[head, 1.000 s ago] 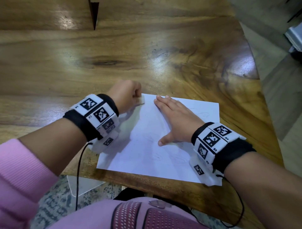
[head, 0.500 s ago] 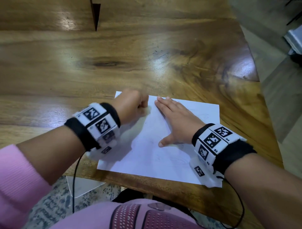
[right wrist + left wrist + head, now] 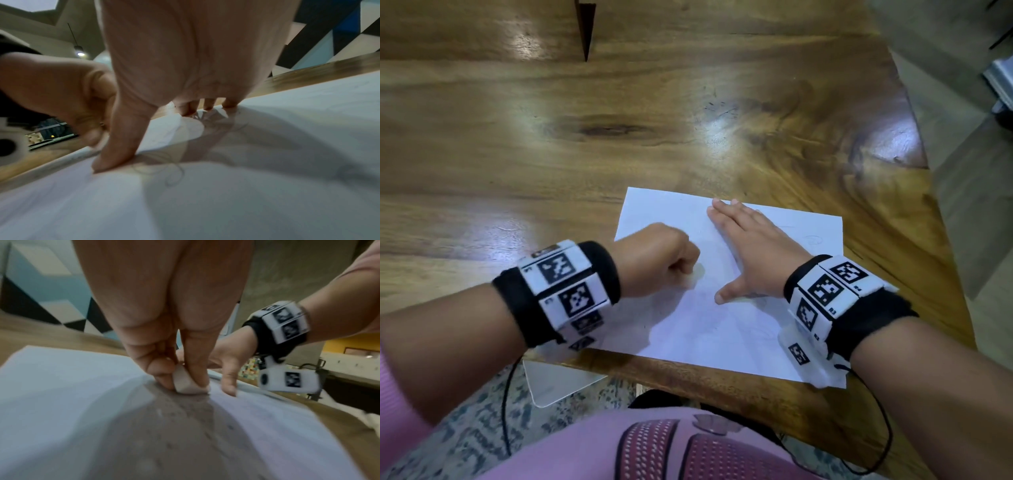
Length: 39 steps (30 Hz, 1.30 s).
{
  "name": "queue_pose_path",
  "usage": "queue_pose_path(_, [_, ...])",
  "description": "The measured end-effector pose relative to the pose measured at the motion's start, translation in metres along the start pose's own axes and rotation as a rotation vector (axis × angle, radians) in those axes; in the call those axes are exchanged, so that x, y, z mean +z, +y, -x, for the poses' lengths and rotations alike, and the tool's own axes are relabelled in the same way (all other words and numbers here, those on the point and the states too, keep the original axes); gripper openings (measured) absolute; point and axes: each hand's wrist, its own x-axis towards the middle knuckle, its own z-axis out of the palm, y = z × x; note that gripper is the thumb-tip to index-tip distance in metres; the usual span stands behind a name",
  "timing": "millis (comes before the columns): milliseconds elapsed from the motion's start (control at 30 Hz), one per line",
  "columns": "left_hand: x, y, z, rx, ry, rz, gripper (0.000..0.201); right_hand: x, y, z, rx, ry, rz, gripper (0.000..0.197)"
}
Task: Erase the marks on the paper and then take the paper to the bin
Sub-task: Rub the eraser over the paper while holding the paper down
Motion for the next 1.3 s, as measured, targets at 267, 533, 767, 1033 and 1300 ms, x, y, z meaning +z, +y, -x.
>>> queue_pose_path(267, [-0.017, -0.016, -0.019, -0.152, 0.285, 0.011, 0.013, -0.001, -0.002, 0.001, 0.005, 0.000, 0.003, 0.124])
queue_pose_path(533, [-0.009, -0.016, -0.001, -0.112, 0.203, 0.036, 0.003, 0.001, -0.003, 0.002, 0.007, 0.005, 0.018, 0.126])
queue_pose_path(767, [0.017, -0.014, 0.045, 0.029, 0.031, 0.082, 0.010, 0.000, -0.003, 0.002, 0.008, -0.011, 0.013, 0.125])
queue_pose_path(1033, [-0.002, -0.026, 0.010, -0.108, 0.269, 0.055, 0.010, 0.001, -0.003, 0.002, 0.007, -0.007, 0.022, 0.125])
queue_pose_path(1300, [0.031, -0.011, 0.062, 0.045, -0.006, 0.158, 0.010, 0.000, -0.004, 0.002, 0.011, -0.011, 0.019, 0.125])
